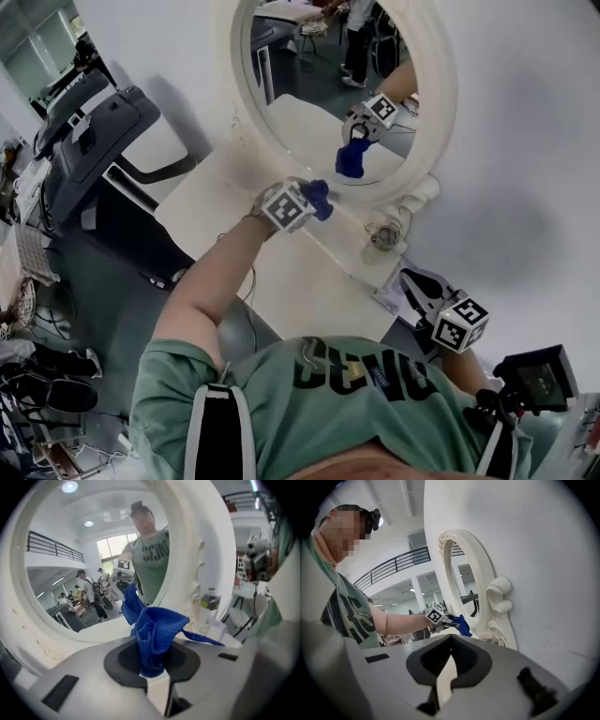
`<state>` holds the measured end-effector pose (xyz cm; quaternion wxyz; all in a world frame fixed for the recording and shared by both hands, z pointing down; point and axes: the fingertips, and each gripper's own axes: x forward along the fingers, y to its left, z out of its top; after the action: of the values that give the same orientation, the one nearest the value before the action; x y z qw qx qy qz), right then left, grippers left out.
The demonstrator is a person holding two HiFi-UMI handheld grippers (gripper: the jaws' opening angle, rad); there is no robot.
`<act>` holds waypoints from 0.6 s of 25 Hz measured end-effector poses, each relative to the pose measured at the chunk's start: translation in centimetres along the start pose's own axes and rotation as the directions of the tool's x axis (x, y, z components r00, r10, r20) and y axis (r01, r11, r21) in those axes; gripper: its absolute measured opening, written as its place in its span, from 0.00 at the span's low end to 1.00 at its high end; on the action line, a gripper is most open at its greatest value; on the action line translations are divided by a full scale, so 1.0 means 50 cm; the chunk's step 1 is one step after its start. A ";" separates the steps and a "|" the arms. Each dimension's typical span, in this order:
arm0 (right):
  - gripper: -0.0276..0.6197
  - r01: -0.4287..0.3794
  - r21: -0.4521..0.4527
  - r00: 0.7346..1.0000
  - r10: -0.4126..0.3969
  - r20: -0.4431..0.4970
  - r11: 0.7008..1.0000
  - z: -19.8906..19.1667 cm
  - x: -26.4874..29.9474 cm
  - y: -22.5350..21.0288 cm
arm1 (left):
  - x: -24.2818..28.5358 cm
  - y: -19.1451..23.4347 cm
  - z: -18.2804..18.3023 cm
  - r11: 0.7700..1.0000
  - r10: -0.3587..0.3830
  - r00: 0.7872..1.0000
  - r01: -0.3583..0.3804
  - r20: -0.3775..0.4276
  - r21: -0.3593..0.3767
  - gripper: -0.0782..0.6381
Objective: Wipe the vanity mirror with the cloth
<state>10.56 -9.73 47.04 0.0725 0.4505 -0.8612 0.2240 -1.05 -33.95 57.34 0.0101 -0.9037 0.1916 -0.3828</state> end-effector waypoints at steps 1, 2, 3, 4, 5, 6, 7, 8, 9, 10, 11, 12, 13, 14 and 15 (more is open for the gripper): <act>0.06 0.014 -0.004 1.000 -0.014 0.006 1.000 0.000 0.002 0.014 | -0.040 -0.023 -0.005 0.999 -0.019 0.998 0.021 0.064 -0.035 0.22; 0.06 0.025 -0.006 1.000 -0.025 0.012 1.000 -0.001 0.002 0.026 | -0.077 -0.050 -0.012 0.997 -0.038 0.991 0.046 0.127 -0.063 0.22; 0.06 0.033 -0.003 0.999 -0.033 0.019 0.999 -0.002 0.002 0.037 | -0.111 -0.082 -0.019 0.993 -0.061 0.980 0.079 0.187 -0.089 0.22; 0.06 0.038 0.005 0.999 -0.038 0.026 0.999 -0.003 -0.001 0.047 | -0.141 -0.119 -0.026 0.987 -0.083 0.966 0.114 0.243 -0.115 0.22; 0.06 0.038 0.015 0.999 -0.038 0.034 0.999 -0.004 -0.005 0.055 | -0.169 -0.157 -0.032 0.978 -0.100 0.950 0.148 0.295 -0.146 0.22; 0.06 0.036 0.023 0.998 -0.037 0.042 0.999 -0.003 -0.010 0.063 | -0.197 -0.195 -0.036 0.966 -0.108 0.933 0.180 0.343 -0.184 0.22; 0.06 0.033 0.027 0.998 -0.035 0.048 0.999 -0.002 -0.018 0.067 | -0.223 -0.231 -0.038 0.950 -0.107 0.915 0.209 0.389 -0.231 0.22; 0.06 0.031 0.023 0.998 -0.032 0.051 0.999 0.000 -0.030 0.070 | -0.245 -0.266 -0.038 0.931 -0.097 0.898 0.234 0.429 -0.279 0.22; 0.06 0.029 0.016 0.998 -0.030 0.052 0.999 0.003 -0.045 0.069 | -0.266 -0.302 -0.037 0.912 -0.080 0.883 0.252 0.462 -0.324 0.22; 0.06 0.026 0.008 0.998 -0.026 0.052 1.000 0.006 -0.064 0.067 | -0.285 -0.340 -0.032 0.896 -0.057 0.871 0.260 0.488 -0.360 0.22; 0.06 0.020 0.002 0.998 -0.020 0.052 1.000 0.010 -0.085 0.062 | -0.303 -0.377 -0.025 0.885 -0.026 0.862 0.256 0.506 -0.390 0.22; 0.06 0.011 0.001 0.999 -0.012 0.050 1.000 0.012 -0.106 0.055 | -0.319 -0.411 -0.017 0.878 0.014 0.855 0.238 0.519 -0.416 0.22; 0.06 0.000 0.004 0.999 -0.001 0.050 1.000 0.014 -0.125 0.048 | -0.334 -0.440 -0.011 0.871 0.063 0.847 0.211 0.528 -0.443 0.22; 0.06 -0.012 0.008 0.998 0.011 0.054 1.000 0.015 -0.141 0.040 | -0.350 -0.465 -0.005 0.863 0.118 0.837 0.179 0.533 -0.473 0.22; 0.06 -0.022 0.011 0.998 0.021 0.063 1.000 0.018 -0.154 0.032 | -0.363 -0.486 0.000 0.854 0.172 0.828 0.145 0.534 -0.499 0.22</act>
<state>13.83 -3.61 43.20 0.0404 0.4483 -0.8666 0.2155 -4.33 -5.03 48.84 -0.1754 -0.9425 0.2826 -0.0341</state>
